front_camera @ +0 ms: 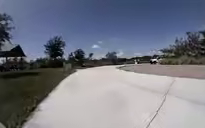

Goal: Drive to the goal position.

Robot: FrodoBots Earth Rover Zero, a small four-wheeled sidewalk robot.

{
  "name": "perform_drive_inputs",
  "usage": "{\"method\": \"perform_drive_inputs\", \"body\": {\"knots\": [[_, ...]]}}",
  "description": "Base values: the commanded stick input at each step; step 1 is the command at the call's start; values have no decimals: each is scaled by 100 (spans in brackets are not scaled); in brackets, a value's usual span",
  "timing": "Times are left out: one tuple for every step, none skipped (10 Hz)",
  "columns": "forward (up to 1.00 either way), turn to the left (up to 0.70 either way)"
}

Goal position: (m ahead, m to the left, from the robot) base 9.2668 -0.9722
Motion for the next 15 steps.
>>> {"method": "perform_drive_inputs", "body": {"knots": [[85, 0], [85, 0], [85, 0], [85, 0], [85, 0], [85, 0], [85, 0], [85, 0], [85, 0], [85, 0], [85, 0], [85, 0], [85, 0], [85, 0], [85, 0]]}}
